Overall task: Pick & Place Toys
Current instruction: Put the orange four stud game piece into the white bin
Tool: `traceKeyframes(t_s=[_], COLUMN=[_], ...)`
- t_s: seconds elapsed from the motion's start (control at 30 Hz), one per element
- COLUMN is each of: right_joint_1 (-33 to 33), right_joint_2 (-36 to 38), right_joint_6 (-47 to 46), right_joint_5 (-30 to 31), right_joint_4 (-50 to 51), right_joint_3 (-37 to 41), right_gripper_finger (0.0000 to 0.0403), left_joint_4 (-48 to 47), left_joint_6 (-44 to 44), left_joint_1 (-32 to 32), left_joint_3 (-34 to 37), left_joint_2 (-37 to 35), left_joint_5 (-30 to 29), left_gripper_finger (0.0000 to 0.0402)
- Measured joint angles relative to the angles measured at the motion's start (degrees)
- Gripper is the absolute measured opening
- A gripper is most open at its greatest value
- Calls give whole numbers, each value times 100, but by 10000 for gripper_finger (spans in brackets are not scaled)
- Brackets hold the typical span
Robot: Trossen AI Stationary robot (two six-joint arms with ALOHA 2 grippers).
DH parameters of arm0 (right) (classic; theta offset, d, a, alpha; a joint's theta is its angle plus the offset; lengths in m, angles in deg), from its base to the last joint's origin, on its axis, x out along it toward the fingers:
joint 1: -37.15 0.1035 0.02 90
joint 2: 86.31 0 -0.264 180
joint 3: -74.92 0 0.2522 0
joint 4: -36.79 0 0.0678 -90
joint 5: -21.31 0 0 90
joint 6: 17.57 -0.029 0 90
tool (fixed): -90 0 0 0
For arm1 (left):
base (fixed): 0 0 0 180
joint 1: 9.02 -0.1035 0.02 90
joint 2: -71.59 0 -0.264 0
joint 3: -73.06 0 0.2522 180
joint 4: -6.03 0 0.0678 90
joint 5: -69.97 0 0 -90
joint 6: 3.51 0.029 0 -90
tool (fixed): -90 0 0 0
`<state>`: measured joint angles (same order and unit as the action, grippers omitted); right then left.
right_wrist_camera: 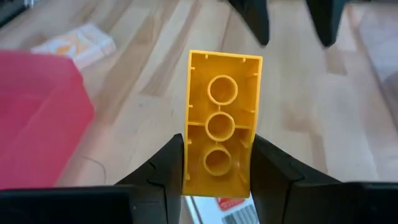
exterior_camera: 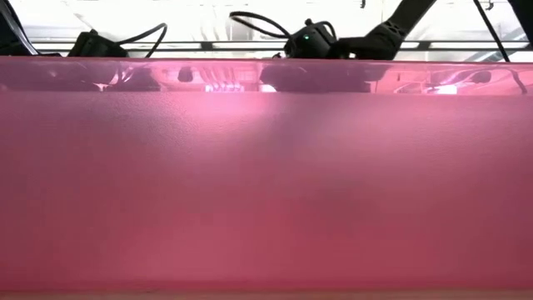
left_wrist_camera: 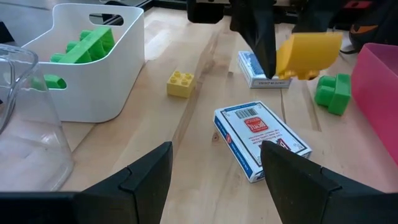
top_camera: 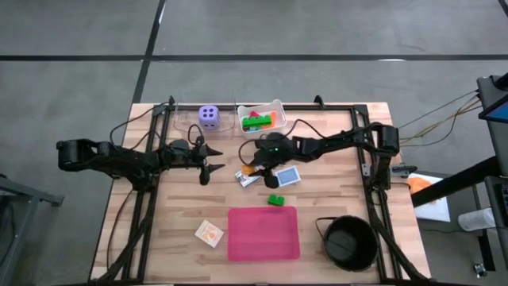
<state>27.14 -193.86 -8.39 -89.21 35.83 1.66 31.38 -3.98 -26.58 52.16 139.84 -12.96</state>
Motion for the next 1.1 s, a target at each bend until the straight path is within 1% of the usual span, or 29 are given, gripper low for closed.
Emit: traceKeyframes(t_s=[0.1, 0.37, 0.6, 0.67, 0.8, 0.9, 1.03, 1.1], right_joint_1=[-80, -498, -1207, -1444, -1829, -2019, -2173, -2213], right_joint_2=[1, 5, 7, 20, 37, 60, 68, 68], right_joint_6=[-41, -71, -245, -296, -262, -162, -113, -91], right_joint_5=[-9, -10, 180, 200, 670, 896, 935, 936], right_joint_4=[-420, -1156, -1167, -1004, -228, 362, 1057, 1220], right_joint_3=[183, 266, 118, 35, -212, -459, -751, -818], right_gripper_finger=[132, 133, 134, 134, 134, 134, 139, 151], left_joint_4=[0, 2, 2, 2, 2, 2, 2, 2], left_joint_6=[0, -2, -4, -8, -19, -17, -17, -16], left_joint_1=[0, 0, 0, 0, 0, 0, 0, 0], left_joint_3=[0, 0, 0, 0, -1, 0, 0, 0], left_joint_2=[0, 0, 0, 0, 0, 0, 0, 0], left_joint_5=[0, 0, 0, 0, 0, 0, 0, 0], left_gripper_finger=[246, 246, 246, 246, 246, 245, 245, 245])
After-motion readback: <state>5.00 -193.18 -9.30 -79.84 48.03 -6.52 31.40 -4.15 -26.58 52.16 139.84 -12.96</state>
